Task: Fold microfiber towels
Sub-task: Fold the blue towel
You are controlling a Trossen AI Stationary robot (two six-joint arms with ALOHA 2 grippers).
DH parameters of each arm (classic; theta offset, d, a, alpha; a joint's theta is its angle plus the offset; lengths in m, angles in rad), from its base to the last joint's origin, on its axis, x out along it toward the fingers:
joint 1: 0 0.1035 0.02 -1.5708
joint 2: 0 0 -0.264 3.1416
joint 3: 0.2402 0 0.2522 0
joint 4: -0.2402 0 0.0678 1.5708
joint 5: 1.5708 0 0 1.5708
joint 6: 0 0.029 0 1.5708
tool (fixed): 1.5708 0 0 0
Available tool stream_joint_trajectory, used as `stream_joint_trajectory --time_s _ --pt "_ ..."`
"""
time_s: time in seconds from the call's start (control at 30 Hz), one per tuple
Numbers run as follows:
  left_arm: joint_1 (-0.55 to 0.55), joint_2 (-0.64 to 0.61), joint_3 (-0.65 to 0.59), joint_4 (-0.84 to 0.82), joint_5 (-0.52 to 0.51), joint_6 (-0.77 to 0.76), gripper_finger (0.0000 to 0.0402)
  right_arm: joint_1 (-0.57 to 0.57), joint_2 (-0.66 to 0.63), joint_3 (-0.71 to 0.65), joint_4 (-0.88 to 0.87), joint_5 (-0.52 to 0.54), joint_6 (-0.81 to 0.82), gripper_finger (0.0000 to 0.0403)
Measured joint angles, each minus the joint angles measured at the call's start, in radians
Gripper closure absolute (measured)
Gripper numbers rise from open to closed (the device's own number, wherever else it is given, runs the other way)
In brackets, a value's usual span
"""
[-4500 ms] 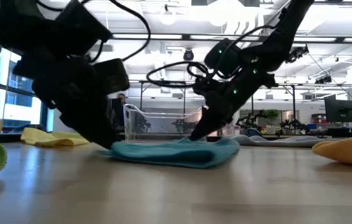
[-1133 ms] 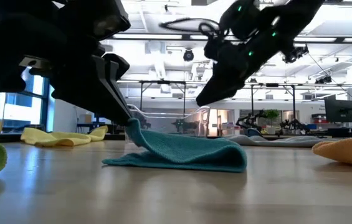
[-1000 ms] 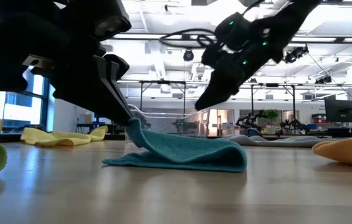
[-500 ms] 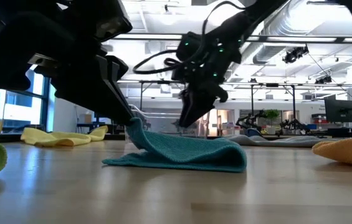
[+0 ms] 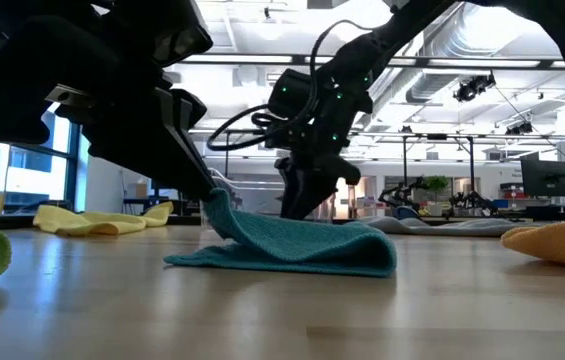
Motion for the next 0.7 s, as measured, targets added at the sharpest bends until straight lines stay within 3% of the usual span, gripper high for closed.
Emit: stream_joint_trajectory --time_s 0.43,0.7 --pt "0.0 0.0 0.0 0.001 0.0 0.0 0.0401 -0.012 0.011 0.0 0.019 -0.045 -0.014 0.0395" --pt "-0.005 -0.001 0.0 0.0 -0.004 0.0 0.0401 -0.012 -0.014 -0.002 -0.002 -0.05 0.017 0.0402"
